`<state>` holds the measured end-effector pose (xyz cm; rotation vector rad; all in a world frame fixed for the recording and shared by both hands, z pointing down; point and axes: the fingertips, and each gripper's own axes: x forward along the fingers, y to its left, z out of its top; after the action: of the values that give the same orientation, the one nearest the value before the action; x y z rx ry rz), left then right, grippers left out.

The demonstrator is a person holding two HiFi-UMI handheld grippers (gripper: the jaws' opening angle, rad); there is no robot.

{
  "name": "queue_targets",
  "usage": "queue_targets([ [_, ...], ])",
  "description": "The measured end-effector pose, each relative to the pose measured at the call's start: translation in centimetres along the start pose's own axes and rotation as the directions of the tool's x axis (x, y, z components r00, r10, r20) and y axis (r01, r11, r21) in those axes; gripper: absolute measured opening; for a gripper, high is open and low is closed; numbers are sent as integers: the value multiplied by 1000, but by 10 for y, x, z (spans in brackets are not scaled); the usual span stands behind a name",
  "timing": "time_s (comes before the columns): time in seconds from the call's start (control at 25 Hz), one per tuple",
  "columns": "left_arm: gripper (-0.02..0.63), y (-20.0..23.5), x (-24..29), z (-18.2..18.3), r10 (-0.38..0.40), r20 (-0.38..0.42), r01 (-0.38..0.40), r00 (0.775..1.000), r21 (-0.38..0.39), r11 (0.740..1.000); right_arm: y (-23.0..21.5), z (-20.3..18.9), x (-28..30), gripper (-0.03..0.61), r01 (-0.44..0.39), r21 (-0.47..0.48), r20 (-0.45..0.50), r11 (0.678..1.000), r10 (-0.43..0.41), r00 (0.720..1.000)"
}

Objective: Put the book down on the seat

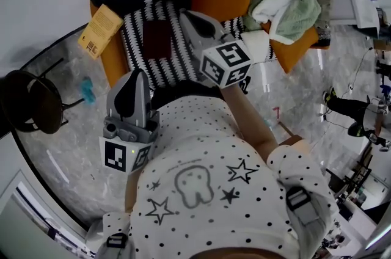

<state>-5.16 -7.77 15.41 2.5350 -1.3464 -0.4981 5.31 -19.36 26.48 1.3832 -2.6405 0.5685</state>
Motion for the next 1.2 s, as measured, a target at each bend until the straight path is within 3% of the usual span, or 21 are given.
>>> queue_targets([
  [0.64, 2, 0, 1, 4, -17, -4, 17, 1000, 24, 1000, 39, 29, -57, -6, -39, -130, 54, 991, 46, 998],
  [1.2, 2, 2, -1, -4, -6, -22, 6, 1000, 1, 1000, 54, 11, -71, -6, -44, -115, 15, 992, 46, 999],
])
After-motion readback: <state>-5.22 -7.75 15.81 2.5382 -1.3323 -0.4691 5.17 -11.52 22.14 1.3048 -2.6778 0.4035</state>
